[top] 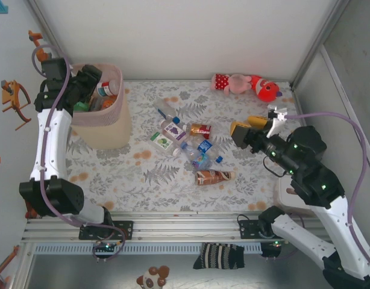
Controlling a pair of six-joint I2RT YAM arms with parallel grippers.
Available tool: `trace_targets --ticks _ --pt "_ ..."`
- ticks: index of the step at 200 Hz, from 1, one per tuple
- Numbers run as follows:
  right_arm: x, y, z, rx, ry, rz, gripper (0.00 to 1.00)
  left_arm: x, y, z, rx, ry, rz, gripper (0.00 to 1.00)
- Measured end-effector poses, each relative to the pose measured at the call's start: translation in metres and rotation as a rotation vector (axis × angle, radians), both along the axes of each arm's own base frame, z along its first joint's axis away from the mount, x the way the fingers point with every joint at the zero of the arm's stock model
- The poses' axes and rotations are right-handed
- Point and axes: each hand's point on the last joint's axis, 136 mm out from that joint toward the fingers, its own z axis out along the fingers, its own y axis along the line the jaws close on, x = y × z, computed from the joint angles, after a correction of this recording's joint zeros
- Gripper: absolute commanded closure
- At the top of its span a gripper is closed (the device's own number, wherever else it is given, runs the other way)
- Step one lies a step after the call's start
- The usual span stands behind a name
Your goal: Put the plastic bottles in the bin
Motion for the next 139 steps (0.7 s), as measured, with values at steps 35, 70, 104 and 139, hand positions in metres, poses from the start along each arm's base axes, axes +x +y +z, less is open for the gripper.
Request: trace_targets --ticks 35,70,104,139 --pt "0.02 -0.005 -0.044 0.01 0.206 -0.118 0.24 -0.024 -0.005 0.015 0.02 -0.128 -0.037 0.34" --pt "0.029 -0.024 -0.101 0.083 0.488 -0.33 0.25 -0.048 -0.009 0.038 0.039 -0.252 -0.058 0.34" --pt "0.02 -0.04 -0.157 0.152 0.73 -0.516 0.26 -0.067 -0.01 0.036 0.039 -0.295 -0.059 0.34" --pt "0.005 -0.056 -0.204 0.216 0.936 -0.712 0.28 -0.08 -0.008 0.028 0.044 -0.284 -0.046 0.34"
